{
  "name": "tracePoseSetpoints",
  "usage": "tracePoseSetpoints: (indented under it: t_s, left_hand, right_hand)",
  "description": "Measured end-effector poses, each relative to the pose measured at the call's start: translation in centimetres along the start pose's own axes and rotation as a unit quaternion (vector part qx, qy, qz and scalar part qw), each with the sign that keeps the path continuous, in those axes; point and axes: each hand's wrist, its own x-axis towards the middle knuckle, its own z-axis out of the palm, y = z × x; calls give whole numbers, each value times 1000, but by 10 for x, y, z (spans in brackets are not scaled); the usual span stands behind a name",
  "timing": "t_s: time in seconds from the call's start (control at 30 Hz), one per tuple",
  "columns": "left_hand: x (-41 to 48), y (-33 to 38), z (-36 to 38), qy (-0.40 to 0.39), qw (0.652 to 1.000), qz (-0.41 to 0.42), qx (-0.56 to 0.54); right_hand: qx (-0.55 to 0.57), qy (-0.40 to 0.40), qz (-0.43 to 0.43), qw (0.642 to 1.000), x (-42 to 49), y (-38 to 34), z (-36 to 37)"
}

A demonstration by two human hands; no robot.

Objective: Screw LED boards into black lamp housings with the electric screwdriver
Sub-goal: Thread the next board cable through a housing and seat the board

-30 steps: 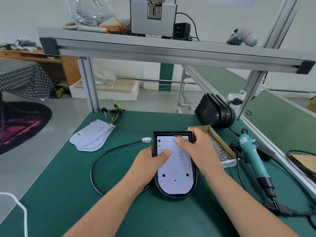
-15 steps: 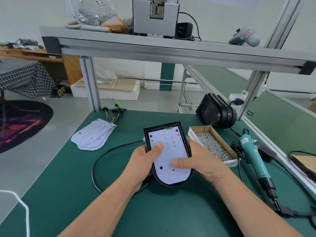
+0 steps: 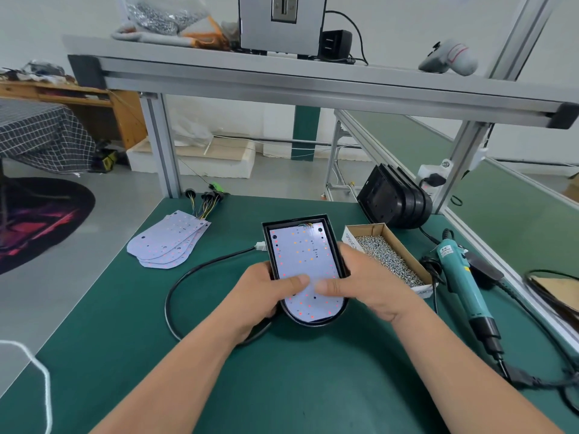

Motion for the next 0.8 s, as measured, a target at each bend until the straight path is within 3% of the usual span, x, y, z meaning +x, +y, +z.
tracePoseSetpoints:
  t_s: [0.1,0.27,0.43,0.6,0.7,0.8]
  left_hand:
    - [0,-1,0,48,999,-4,-16]
    - [4,-3,9,94,995,11,-42]
    - [0,0,6,87,996,-9,-2]
    - [2,2,7,145,985,7,-98]
    - [2,0,12,127,988,12,-87]
    - [1,1,15,102,991,12,-89]
  right_hand:
    - [-59,-46,8,997,-4,-1,-8]
    - [-124,45,-9,991,1,-6,1]
    - [-104,53,4,993,-1,-4,2]
    - [-75,14,36,996,-2,0,4]
    - [-10,67,22,997,1,0,13]
    - [-26,122,13,992,3,-3,20]
